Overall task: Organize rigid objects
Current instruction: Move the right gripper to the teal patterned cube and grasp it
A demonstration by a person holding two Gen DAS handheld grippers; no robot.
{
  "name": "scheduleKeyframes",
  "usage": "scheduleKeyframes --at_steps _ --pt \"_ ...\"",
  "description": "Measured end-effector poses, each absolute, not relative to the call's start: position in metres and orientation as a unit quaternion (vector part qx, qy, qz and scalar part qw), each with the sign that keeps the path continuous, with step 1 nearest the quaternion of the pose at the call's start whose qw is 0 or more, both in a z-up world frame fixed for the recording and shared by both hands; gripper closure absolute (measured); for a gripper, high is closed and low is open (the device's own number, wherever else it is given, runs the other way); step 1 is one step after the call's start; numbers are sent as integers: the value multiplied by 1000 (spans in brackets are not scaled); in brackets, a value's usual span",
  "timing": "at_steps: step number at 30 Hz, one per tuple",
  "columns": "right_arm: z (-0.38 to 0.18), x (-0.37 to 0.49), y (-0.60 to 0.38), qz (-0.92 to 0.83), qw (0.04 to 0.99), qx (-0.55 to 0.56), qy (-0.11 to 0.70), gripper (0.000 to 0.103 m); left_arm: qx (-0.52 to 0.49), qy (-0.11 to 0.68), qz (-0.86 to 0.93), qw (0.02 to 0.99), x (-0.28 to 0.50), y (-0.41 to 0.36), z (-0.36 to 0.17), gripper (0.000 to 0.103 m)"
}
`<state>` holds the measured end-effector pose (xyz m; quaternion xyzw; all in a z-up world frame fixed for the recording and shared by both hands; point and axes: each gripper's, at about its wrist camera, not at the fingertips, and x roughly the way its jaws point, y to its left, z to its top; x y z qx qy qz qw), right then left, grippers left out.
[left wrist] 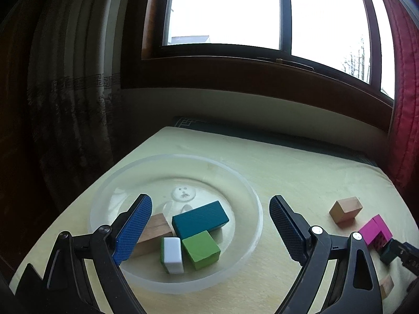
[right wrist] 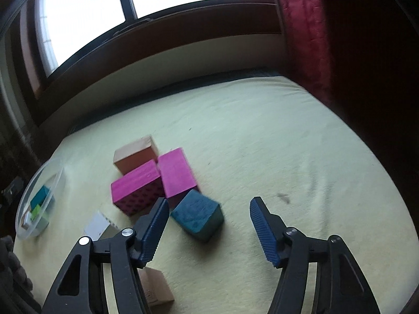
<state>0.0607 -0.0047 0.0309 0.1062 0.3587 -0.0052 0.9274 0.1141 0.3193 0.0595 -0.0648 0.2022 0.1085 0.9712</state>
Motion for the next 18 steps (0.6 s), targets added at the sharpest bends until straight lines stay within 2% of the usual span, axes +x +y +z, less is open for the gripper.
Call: scheduleKeyframes --at_steps 13,18 --pt "21 78 7 6 917 68 393 57 -57 207 95 972 114 312 57 11" --pt "21 78 5 11 917 74 392 58 -50 212 84 972 117 306 56 11"
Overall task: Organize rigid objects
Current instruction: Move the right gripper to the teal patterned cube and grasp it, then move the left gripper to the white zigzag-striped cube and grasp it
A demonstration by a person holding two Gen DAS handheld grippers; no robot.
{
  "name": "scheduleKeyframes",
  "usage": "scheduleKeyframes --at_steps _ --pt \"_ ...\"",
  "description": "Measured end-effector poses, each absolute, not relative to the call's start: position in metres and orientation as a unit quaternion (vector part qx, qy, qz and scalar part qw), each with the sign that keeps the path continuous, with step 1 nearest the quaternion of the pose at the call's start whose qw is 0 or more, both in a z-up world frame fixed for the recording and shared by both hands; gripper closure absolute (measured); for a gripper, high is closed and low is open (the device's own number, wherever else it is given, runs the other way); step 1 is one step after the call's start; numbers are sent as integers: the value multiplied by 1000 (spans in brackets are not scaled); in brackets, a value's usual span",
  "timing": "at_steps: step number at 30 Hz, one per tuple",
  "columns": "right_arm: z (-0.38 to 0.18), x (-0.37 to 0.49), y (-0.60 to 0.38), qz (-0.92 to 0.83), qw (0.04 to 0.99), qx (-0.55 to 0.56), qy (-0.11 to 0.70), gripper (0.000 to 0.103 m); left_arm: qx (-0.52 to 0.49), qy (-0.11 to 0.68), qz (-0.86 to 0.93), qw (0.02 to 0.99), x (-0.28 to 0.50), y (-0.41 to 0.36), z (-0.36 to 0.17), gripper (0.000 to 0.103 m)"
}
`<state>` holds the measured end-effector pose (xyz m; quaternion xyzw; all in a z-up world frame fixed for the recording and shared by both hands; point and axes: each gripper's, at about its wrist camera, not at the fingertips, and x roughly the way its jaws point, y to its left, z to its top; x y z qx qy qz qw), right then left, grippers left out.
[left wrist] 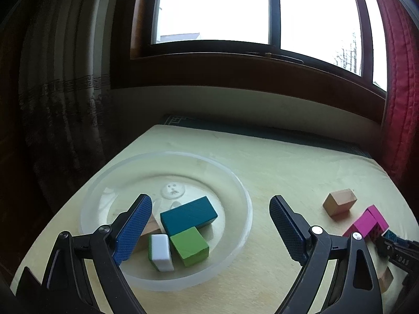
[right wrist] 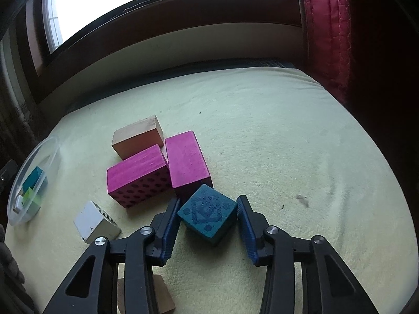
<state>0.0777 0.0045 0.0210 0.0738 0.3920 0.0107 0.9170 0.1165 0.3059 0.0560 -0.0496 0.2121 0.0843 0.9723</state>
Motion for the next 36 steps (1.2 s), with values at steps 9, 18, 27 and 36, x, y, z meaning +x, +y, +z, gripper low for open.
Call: scheduleKeyframes --at_steps 9,18,27,36 --pt "24 71 -2 9 922 87 378 59 -51 211 57 975 114 297 59 11" --pt "27 65 -2 7 927 89 365 59 -41 250 -45 966 118 258 60 11" --pt "25 67 -8 4 924 106 367 59 -12 310 -153 938 123 204 45 11" --pt "24 66 -9 5 924 109 368 59 29 340 -192 920 131 172 30 34"
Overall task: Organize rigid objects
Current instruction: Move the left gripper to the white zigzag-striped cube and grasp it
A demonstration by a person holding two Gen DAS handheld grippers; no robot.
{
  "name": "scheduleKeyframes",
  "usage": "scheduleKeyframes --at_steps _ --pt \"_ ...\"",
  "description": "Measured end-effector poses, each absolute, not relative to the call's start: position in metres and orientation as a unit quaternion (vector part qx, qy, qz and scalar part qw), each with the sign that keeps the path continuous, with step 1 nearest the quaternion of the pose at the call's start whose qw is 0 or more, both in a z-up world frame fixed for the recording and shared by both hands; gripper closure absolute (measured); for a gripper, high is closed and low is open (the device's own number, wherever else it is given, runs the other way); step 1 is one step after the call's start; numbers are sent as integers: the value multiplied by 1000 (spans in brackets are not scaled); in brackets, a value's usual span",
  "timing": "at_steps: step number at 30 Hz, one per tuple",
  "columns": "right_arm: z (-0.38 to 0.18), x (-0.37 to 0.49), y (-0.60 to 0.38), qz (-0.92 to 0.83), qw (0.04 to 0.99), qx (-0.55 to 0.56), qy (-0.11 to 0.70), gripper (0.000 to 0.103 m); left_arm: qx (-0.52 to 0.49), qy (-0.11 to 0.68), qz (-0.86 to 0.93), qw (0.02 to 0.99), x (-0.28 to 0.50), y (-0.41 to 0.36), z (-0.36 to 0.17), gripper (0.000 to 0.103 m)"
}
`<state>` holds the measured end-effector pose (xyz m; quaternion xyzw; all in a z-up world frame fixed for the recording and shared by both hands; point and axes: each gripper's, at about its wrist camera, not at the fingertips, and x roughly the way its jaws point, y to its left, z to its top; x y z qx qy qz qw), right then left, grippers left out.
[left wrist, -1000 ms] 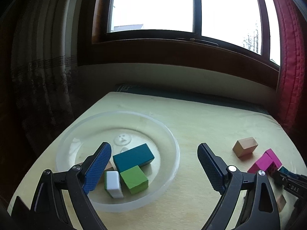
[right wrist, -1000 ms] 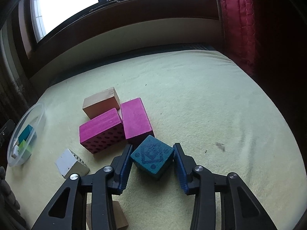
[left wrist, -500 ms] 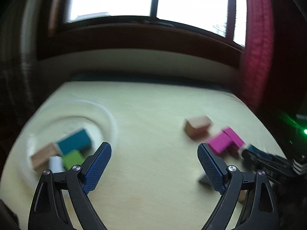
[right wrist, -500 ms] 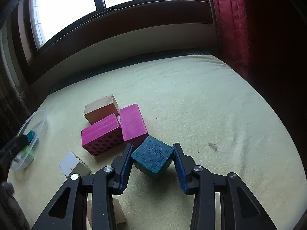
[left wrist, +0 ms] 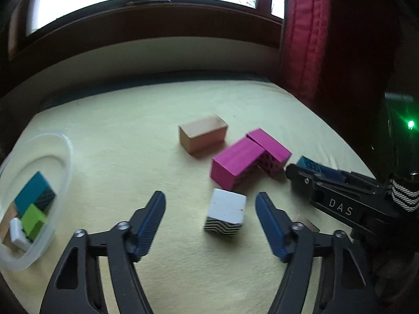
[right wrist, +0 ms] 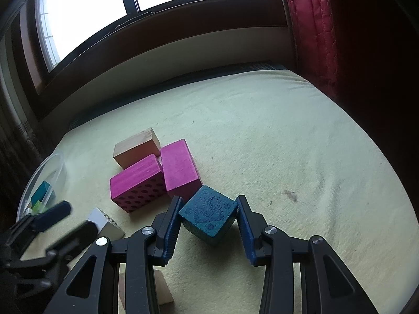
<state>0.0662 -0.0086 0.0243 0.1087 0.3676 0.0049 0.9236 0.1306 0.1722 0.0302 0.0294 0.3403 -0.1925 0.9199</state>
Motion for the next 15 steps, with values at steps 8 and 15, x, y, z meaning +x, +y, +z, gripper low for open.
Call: scheduleKeyframes --at_steps 8,15 --pt "23 65 -6 4 924 110 367 59 29 367 -203 907 142 164 14 58" --pt "23 65 -6 3 924 110 367 59 22 370 -213 904 143 163 10 68"
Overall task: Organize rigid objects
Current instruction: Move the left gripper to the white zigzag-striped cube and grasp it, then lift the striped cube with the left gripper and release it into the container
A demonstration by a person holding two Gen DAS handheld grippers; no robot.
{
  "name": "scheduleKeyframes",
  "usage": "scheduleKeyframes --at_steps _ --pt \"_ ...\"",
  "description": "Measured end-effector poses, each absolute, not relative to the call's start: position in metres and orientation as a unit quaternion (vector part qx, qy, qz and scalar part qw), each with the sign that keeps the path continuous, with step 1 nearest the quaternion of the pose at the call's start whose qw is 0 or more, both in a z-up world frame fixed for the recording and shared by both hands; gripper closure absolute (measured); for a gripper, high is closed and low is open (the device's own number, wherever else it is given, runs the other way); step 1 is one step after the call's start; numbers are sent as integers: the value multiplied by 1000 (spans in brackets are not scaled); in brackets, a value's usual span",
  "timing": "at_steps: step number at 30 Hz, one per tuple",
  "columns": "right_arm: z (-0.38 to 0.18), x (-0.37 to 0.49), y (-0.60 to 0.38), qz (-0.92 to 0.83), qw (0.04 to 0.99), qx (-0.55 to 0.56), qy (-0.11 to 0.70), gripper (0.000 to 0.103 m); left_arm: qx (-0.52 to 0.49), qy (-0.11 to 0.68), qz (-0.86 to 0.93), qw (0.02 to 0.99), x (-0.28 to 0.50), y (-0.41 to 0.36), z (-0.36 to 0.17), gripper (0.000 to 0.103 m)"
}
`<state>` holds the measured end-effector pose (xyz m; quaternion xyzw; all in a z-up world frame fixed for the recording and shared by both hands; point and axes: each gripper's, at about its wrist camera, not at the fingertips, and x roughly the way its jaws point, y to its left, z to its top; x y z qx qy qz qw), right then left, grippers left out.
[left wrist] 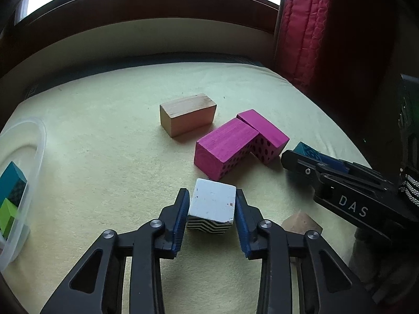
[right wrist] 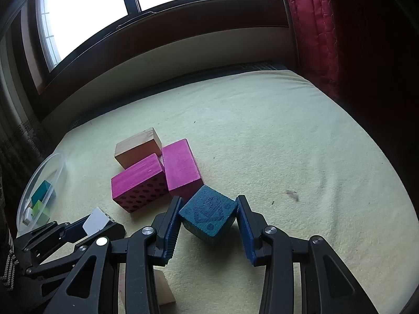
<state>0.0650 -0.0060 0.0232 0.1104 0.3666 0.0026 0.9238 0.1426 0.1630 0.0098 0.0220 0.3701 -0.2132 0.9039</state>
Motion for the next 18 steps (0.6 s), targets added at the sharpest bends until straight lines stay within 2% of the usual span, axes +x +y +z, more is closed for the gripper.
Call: scheduleKeyframes --at_steps 18 --pt "22 61 -1 -4 929 113 353 59 1 298 -148 943 127 199 33 68"
